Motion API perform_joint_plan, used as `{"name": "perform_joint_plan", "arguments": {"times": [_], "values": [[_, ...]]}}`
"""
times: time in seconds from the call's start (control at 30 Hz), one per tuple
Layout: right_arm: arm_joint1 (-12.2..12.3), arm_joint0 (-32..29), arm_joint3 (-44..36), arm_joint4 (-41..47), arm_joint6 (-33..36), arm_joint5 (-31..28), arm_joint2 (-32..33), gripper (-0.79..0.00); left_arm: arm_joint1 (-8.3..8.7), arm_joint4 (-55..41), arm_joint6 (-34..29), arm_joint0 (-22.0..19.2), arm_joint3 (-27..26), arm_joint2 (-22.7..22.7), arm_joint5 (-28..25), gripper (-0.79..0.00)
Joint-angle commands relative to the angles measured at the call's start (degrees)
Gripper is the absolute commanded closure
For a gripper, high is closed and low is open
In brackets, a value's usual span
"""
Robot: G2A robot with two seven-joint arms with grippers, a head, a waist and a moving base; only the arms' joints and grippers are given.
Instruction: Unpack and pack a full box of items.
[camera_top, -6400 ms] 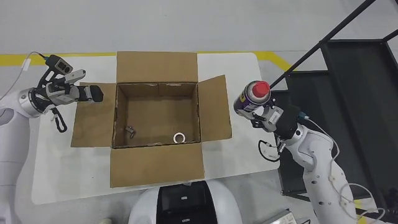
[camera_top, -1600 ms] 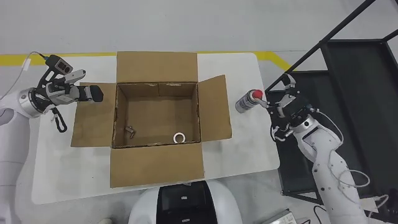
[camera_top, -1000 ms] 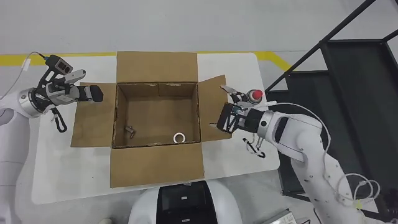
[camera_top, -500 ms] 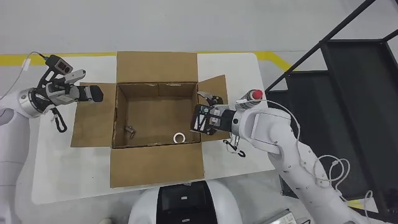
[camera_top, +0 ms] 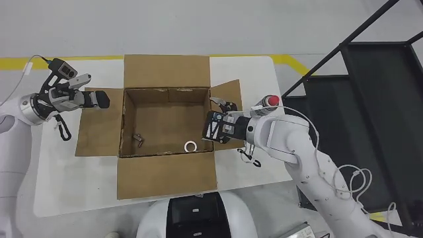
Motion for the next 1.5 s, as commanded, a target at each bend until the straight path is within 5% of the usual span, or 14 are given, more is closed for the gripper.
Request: {"name": "perform_joint_plan", "arguments": {"times": [0.0,0.13,0.3,0.57,1.47], "values": [[0.0,0.2,-0.3,0.0,-0.1,0.2,-0.1,-0.785,0.0,0.0,0.0,0.0,0.0,0.0,0.0,-0.785],[-0.6,5.7,0.5,2.7,8.7,-2.2,-4.7,-0.785,0.0,0.0,0.0,0.0,0.0,0.0,0.0,-0.785],[-3.4,20.0,7.9,12.8,22.7,0.7,-15.8,-0.785,0.0,0.0,0.0,0.0,0.0,0.0,0.0,-0.785],[-9.2,34.9,26.2,21.9,28.6,8.0,-30.6,-0.785,0.0,0.0,0.0,0.0,0.0,0.0,0.0,-0.785],[-9.5,35.5,27.5,22.2,28.4,8.0,-31.3,-0.785,0.0,0.0,0.0,0.0,0.0,0.0,0.0,-0.785]]}}
